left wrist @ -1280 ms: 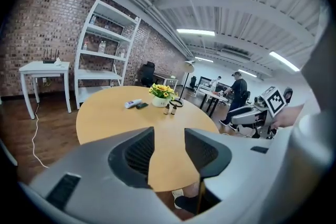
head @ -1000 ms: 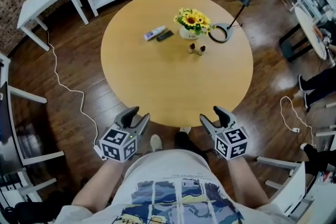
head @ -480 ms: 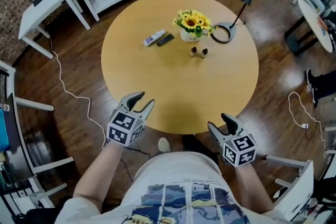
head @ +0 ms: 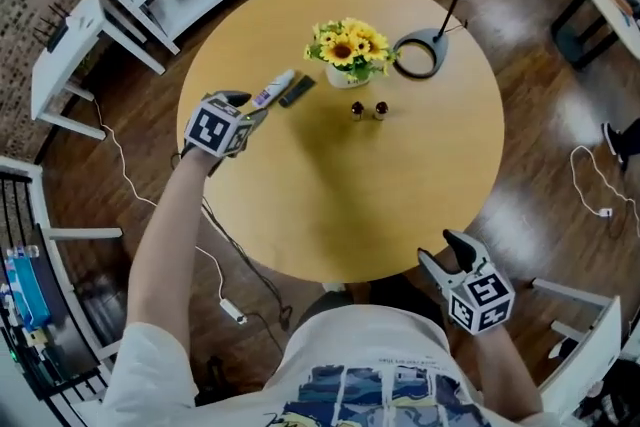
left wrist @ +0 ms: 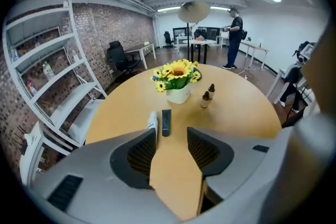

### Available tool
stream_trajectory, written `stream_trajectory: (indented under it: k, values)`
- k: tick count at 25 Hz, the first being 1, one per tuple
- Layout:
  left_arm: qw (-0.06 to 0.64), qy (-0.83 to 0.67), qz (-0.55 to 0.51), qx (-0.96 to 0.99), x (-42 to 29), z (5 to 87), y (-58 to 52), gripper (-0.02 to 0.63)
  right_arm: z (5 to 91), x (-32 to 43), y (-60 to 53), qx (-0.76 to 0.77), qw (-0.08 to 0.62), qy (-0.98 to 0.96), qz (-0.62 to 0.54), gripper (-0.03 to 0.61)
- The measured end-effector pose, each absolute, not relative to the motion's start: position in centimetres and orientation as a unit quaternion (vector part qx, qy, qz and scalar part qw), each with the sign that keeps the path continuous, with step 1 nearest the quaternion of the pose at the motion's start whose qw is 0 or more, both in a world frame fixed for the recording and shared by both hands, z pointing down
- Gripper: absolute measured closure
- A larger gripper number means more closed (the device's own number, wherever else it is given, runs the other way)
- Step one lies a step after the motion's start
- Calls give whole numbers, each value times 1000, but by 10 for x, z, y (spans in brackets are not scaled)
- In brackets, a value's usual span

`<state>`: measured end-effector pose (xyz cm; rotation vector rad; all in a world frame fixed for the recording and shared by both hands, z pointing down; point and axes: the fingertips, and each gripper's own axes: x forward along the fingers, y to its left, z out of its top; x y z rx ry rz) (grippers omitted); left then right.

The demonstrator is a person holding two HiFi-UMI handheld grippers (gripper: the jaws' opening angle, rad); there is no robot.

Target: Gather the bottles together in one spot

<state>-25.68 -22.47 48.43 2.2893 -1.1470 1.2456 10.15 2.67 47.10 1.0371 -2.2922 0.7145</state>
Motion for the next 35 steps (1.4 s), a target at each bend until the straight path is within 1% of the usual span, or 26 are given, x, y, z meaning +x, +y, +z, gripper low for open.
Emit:
stream_trajectory:
  k: [7,11,15,18,22,24,25,26,31,35]
  values:
    - [231,-339,508,757,-251,548,-321,423,488,137,1,393,272,-830,288,304]
    - [245,-332,532,739,-249,579,-362,423,501,152,-5,396,281,-820,303,304]
    - [257,-317,541,736,-231,605,-387,424,511,162,-8,402,282,-812,317,304]
    - [260,-307,552,730,-216,628,-396,425,519,168,-8,403,283,-807,325,304]
    - [243,-309,596,700,-223,649,-400,425,524,175,-7,407,282,-804,330,304]
    - [244,-310,605,691,-225,656,-397,444,527,179,-4,408,284,-801,334,304]
    - [249,-311,604,690,-225,659,-396,473,528,180,-2,408,284,-800,336,304]
    - [254,-311,602,690,-225,660,-395,488,530,180,-1,408,283,-800,337,304]
    - [243,-334,583,700,-227,647,-397,492,530,179,-3,402,282,-805,333,304]
    - [226,-387,535,716,-236,613,-400,494,525,176,-18,398,278,-815,317,304]
